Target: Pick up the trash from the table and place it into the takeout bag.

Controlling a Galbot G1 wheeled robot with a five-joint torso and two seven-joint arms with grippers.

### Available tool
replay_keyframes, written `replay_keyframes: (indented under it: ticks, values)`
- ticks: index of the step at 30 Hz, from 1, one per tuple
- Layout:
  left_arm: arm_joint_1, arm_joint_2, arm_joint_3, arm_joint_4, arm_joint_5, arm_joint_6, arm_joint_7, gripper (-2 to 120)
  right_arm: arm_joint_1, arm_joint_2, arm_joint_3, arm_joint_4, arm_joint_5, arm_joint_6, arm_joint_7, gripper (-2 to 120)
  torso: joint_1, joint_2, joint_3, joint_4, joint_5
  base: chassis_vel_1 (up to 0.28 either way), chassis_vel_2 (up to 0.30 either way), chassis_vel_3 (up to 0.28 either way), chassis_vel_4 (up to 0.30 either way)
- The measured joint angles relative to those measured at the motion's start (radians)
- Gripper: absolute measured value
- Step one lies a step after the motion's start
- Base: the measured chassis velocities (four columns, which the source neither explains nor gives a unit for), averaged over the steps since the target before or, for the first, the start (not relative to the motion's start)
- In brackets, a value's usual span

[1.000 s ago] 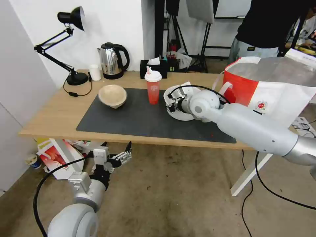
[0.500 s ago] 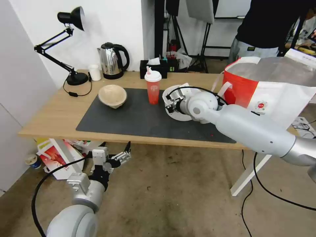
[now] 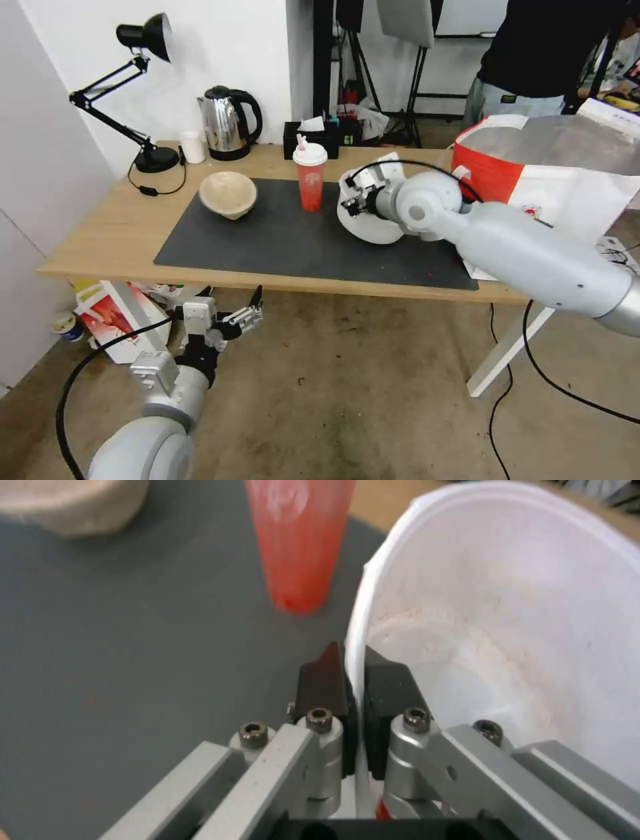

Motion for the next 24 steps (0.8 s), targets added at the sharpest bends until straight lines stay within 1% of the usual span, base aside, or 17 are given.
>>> replay_keyframes:
  ticks: [5,10,14,24]
  values:
    - [0.003,0.002,-0.003,-0.006,0.000,0.000,0.000,100,0.045,-0.028,0.031,0.019,0.023,0.000,-0.015,0,0.000,0.000,0.000,-0.0001,-0.0001,0.000,0.000,0.000,0.000]
    - [0.009,0.003,-0.005,-0.018,-0.001,0.002,0.001,100,0.085,-0.038,0.073,0.019,0.049,0.000,-0.027,0,0.000,0.000,0.000,0.0001,0.0000,0.000,0.000,0.000,0.000]
    - [0.014,0.004,-0.009,-0.025,-0.001,0.003,0.001,100,0.121,-0.046,0.082,0.015,0.065,0.000,-0.037,0,0.000,0.000,0.000,0.0000,-0.0002,0.000,0.000,0.000,0.000]
    - [0.025,0.006,-0.014,-0.039,-0.002,0.006,0.000,100,0.183,-0.034,0.121,0.008,0.087,0.001,-0.086,0,0.000,0.000,0.000,0.0001,-0.0001,0.000,0.000,0.000,0.000]
